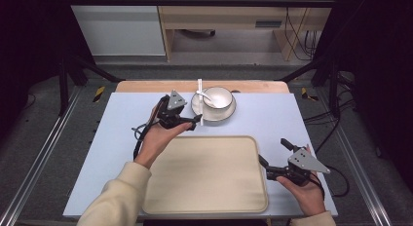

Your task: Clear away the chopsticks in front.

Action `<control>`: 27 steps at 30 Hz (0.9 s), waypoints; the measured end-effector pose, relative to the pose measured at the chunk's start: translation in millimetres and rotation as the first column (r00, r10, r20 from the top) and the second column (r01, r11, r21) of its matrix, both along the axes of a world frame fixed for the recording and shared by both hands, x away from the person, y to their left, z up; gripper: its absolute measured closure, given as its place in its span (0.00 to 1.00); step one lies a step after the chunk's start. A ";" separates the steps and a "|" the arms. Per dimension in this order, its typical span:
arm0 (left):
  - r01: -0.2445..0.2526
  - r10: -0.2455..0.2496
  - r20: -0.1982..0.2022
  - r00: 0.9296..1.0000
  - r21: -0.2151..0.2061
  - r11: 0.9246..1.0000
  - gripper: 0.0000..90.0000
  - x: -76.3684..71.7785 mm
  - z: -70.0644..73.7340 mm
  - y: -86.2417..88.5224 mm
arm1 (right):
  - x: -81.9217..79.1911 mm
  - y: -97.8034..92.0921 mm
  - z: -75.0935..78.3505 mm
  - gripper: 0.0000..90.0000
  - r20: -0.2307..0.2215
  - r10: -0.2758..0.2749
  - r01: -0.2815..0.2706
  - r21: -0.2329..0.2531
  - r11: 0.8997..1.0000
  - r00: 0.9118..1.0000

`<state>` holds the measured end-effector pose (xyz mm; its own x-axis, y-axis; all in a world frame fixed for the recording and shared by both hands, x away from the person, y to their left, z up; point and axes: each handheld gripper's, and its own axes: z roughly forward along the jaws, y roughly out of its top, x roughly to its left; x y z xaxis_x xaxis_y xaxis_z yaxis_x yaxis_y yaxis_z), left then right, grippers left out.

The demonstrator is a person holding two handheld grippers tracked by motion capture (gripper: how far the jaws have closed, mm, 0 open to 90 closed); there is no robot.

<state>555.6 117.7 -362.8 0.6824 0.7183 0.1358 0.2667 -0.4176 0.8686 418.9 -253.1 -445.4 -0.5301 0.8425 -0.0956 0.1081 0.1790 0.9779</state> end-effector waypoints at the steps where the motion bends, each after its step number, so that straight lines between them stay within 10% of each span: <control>1: -0.008 0.008 0.000 1.000 0.001 1.000 0.24 1.5 0.0 -0.6 | 0.0 -0.1 0.2 0.06 0.000 -0.001 0.001 0.001 1.000 1.000; 20: -0.143 0.141 -0.033 0.989 -0.046 0.989 0.35 33.6 -19.7 -14.5 | -0.2 0.7 0.7 0.07 -0.009 0.005 -0.005 -0.002 1.000 1.000; 27: -0.218 0.217 -0.037 0.976 -0.037 0.975 0.47 36.2 -27.9 -12.1 | 0.5 1.8 0.9 0.07 -0.018 0.013 -0.013 0.003 1.000 1.000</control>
